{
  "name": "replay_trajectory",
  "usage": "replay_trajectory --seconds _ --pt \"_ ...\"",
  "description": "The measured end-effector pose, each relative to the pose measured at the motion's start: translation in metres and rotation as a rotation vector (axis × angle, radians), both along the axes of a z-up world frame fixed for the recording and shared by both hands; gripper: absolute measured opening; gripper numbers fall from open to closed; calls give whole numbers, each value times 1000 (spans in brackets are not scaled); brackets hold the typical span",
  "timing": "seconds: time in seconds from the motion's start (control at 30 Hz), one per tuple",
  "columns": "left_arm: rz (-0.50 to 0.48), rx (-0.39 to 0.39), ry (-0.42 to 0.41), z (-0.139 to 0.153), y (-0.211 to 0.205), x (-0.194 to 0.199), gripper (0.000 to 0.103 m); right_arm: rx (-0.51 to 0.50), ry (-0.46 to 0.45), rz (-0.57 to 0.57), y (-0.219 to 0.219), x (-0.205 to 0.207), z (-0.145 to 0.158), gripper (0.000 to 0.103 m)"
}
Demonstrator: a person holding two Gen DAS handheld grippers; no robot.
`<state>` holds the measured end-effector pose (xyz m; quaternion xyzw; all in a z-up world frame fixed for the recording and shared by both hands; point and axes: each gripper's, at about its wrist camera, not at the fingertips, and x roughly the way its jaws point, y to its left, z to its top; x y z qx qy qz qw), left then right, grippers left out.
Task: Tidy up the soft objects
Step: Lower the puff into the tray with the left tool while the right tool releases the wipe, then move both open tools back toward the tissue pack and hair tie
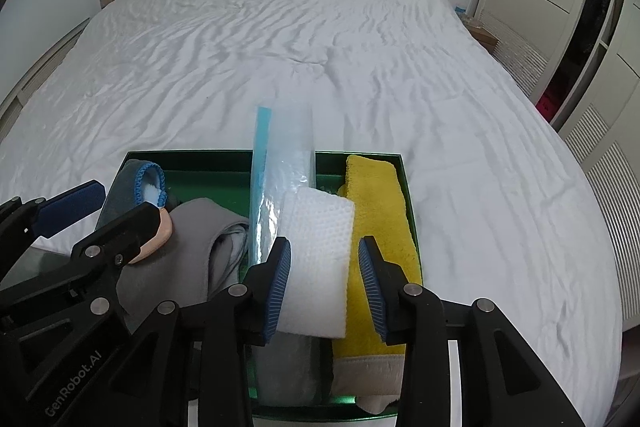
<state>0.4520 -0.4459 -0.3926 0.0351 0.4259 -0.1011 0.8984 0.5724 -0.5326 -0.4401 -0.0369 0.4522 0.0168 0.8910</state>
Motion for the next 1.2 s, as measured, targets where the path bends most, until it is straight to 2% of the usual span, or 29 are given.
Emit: replay_trajectory --seconds 0.13,0.33,0.53,0.67,0.87,1.03,1.2 --pt "0 -4 -5 3 1 -3 43 -3 -10 -9 -1 -3 4 39" --pt "3 -26 -32 18 3 -11 53 -17 -53 -39 -4 -19 25 40" --pt "-32 -39 -55 34 0 -34 53 -59 -94 -58 -5 -50 52 42" --pt "-42 -87 -46 45 7 -56 53 -86 -107 -65 -4 -75 69 42" --pt "-79 -159 -36 67 24 -108 53 -115 -129 -76 8 -130 98 42" --pt "-181 -208 -7 81 45 -177 53 -118 -124 -105 24 -190 115 42" --pt "-292 -209 31 84 91 -242 53 -100 -94 -110 69 -260 126 43"
